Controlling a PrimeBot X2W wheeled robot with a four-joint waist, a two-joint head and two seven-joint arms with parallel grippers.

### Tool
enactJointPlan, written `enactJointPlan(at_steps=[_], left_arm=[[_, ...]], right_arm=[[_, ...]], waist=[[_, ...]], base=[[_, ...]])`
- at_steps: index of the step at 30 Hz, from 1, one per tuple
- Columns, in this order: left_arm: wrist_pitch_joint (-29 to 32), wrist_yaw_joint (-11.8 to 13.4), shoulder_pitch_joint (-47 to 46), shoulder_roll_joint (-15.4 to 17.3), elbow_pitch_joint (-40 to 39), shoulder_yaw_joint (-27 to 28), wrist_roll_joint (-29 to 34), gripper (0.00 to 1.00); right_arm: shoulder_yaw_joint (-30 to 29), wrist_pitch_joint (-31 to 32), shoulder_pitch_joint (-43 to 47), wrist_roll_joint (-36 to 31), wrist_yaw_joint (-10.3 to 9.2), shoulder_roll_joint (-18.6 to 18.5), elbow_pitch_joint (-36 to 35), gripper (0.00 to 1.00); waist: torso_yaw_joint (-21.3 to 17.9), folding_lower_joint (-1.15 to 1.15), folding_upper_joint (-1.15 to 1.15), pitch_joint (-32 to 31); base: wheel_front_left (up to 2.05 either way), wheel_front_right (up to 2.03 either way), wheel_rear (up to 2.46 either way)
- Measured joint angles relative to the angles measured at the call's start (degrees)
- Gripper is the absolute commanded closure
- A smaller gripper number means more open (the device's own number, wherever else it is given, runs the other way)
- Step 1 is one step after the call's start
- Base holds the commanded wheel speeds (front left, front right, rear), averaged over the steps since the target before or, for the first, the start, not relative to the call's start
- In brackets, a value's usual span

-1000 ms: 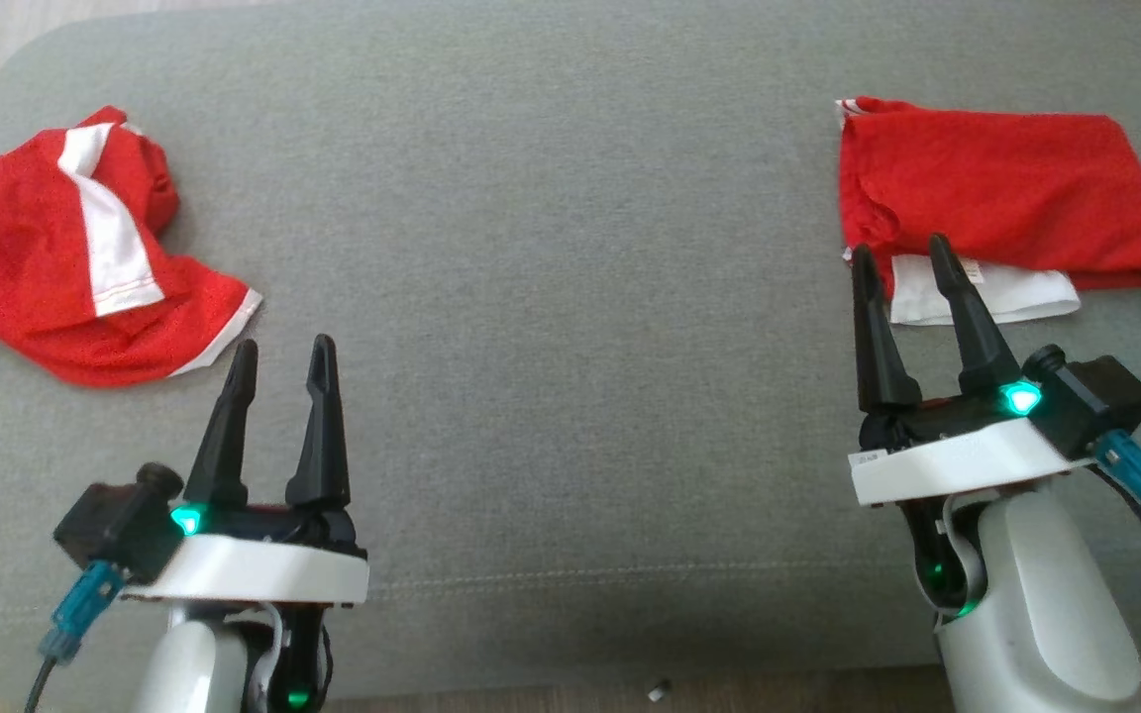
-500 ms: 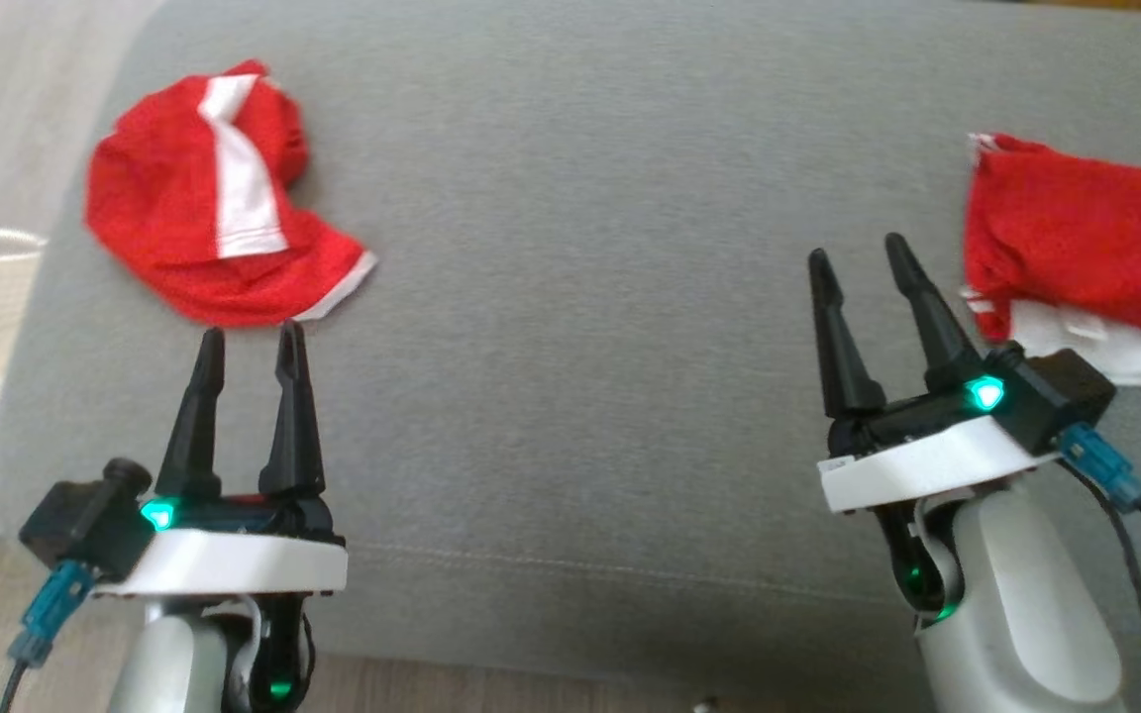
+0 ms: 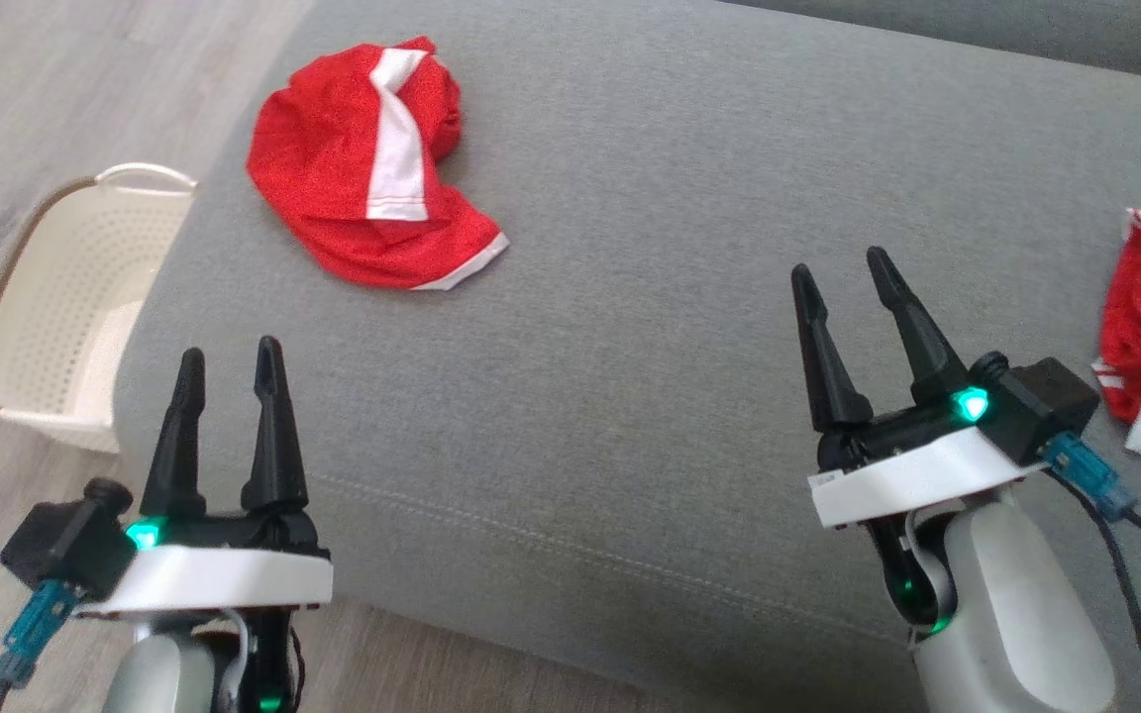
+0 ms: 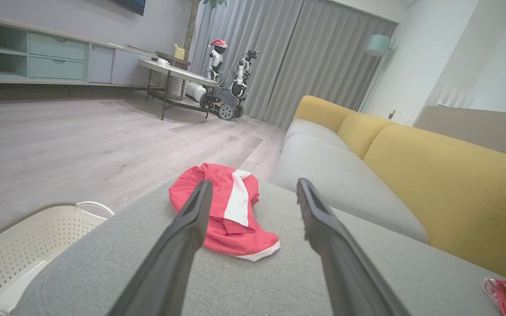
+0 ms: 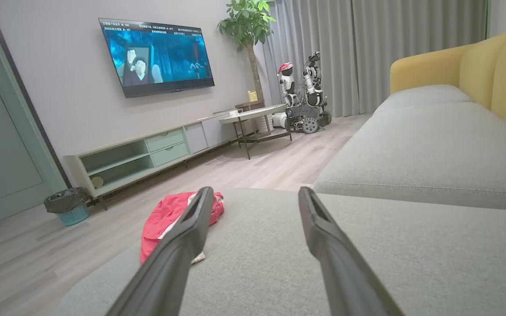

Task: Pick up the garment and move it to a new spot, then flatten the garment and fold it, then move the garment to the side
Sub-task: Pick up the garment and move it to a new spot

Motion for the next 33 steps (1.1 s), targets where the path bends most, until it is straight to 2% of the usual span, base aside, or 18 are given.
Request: enactJointPlan(at_steps=[3,10,13,17,23,28,33], left_arm=[[0.0,0.29,0.03,0.0,-0.25,0.13,-0.32,0.0],[0.0,0.3,-0.03,-0.01,-0.37,2.65,-0.74,0.0],[-0.01,-1.41,-0.81,-0.01,0.91,3.64,-0.76,0.0],[0.01,-3.39,-3.87,0.15,7.17,4.59,0.53,0.0],[1.01,-4.93,-14.89,4.66,16.67,3.55,2.03,0.0],[8.15,-5.44,-24.45,8.51,25.64,2.21,2.4,0.0],[11.0,-5.64,-32.06,10.69,32.73,2.1,1.19,0.0]], right_arm=[[0.04,0.25,0.44,0.0,0.0,0.0,-0.11,0.0],[0.2,0.87,0.43,-0.02,0.0,0.01,-1.05,0.0],[0.19,1.33,0.41,-0.21,0.0,-0.01,-1.78,0.0],[0.01,2.46,0.2,-0.8,0.0,-0.11,-3.48,0.0],[-0.75,4.64,-0.63,-3.52,0.0,-0.79,-7.61,0.0],[-0.68,6.41,-2.59,-4.59,0.0,-1.29,-11.51,0.0],[-0.59,7.33,-3.94,-5.83,0.0,-1.31,-14.78,0.0]], waist=[[1.21,0.0,0.0,0.05],[1.29,0.0,0.0,1.16],[0.6,0.0,0.0,2.15],[-0.67,0.0,0.0,4.18],[-2.69,0.0,0.0,8.95],[-4.66,0.02,0.0,13.1],[-7.24,0.02,0.0,16.55]], base=[[0.0,0.0,0.0],[0.0,0.0,0.0],[0.0,0.0,0.0],[0.0,0.0,0.0],[0.0,0.0,0.0],[0.0,0.0,0.0],[0.0,0.0,0.0]])
